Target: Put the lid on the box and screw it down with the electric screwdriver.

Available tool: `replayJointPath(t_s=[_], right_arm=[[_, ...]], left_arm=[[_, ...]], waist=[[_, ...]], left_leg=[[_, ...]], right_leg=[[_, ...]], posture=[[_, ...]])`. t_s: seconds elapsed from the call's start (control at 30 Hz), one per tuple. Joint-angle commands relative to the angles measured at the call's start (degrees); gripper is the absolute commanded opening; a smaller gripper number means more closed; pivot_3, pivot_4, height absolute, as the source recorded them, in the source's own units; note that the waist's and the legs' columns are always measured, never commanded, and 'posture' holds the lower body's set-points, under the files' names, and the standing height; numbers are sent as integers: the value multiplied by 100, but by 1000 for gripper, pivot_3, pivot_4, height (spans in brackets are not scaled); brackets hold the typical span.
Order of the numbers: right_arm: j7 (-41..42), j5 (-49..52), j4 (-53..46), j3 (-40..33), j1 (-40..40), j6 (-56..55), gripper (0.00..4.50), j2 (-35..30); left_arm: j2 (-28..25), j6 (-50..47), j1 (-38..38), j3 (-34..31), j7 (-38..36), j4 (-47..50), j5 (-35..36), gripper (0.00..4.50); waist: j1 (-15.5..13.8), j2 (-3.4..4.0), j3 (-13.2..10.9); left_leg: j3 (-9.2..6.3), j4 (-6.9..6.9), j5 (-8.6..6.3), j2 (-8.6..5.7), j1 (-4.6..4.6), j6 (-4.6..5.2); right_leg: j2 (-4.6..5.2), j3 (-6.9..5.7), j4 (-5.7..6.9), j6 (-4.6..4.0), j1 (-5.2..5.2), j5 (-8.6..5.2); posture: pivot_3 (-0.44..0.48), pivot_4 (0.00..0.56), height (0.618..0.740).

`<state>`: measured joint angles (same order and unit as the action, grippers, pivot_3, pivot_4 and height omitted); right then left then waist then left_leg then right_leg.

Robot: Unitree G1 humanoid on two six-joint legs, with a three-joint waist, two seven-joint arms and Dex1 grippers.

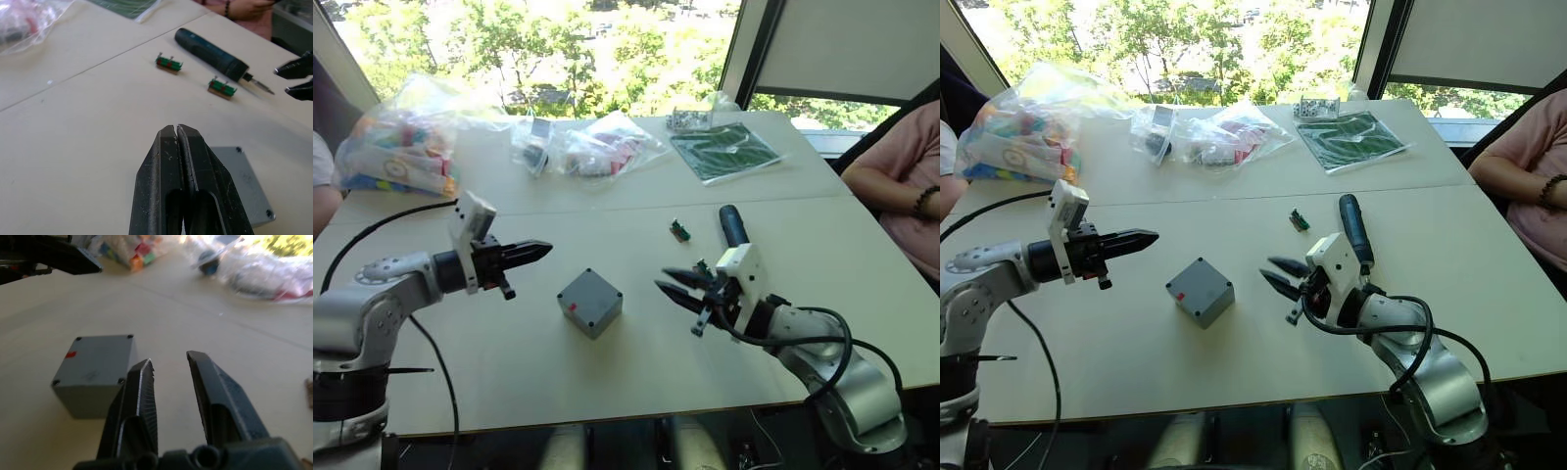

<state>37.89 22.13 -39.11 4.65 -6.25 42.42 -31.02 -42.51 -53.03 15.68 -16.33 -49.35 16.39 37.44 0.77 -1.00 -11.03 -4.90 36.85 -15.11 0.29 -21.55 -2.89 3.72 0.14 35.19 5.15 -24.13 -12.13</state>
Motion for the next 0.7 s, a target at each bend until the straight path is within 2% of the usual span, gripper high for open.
replayJointPath(t_s=[0.03, 0.13, 0.23, 0.33, 0.43, 0.57, 0.7], right_arm=[[308, 517, -11, 439, -396, 949, 71, -272], [224, 626, 81, 728, -640, 1223, 71, -124], [176, 589, 307, 1061, -884, 1345, 71, 30], [42, 494, 571, 1304, -1015, 1386, 71, 220], [-103, 492, 930, 1284, -972, 1276, 71, 506], [-154, 160, 1205, 1469, -1028, 934, 71, 480], [-529, -25, 1476, 1180, -1222, 832, 71, 700]], left_arm=[[-278, 683, -535, 617, -13, 9, -728, 0], [-401, 963, -719, 866, -144, -24, -913, 0], [-378, 1125, -627, 1105, -225, -84, -1010, 0], [-340, 1260, -496, 1355, -301, -168, -1123, 0], [-254, 1226, -375, 1570, -362, -172, -1119, 0], [-164, 1224, -310, 1826, -423, -49, -1118, 0], [65, 1204, -141, 2139, -456, 139, -1063, 0]], waist=[[0, 4, -3], [2, 1, -5], [-1, 2, -7], [-9, 2, -6], [1, 2, -6], [10, 2, -6], [9, 4, -7]], left_leg=[[8, 3, -1, 8, 0, -1], [18, 3, -2, 27, -12, -4], [18, 17, -1, 40, -72, -3], [18, 19, 0, 38, -85, -2], [18, 14, 0, 35, -86, -2], [22, 12, -1, 34, -86, -2], [21, 15, 0, 35, -84, -1]], right_leg=[[-2, -1, -4, 0, -6, 0], [-6, -10, -19, 0, -23, -1], [-15, -23, -19, -8, -75, 5], [-18, -24, -9, -28, -85, 20], [-20, -23, -9, -49, -86, 33], [-20, -21, -9, -45, -86, 31], [-23, -22, -6, -42, -86, 30]], posture=[[0, 150, 740], [0, 150, 740], [0, 150, 740], [0, 150, 740], [0, 150, 740], [0, 150, 740], [0, 150, 740]])
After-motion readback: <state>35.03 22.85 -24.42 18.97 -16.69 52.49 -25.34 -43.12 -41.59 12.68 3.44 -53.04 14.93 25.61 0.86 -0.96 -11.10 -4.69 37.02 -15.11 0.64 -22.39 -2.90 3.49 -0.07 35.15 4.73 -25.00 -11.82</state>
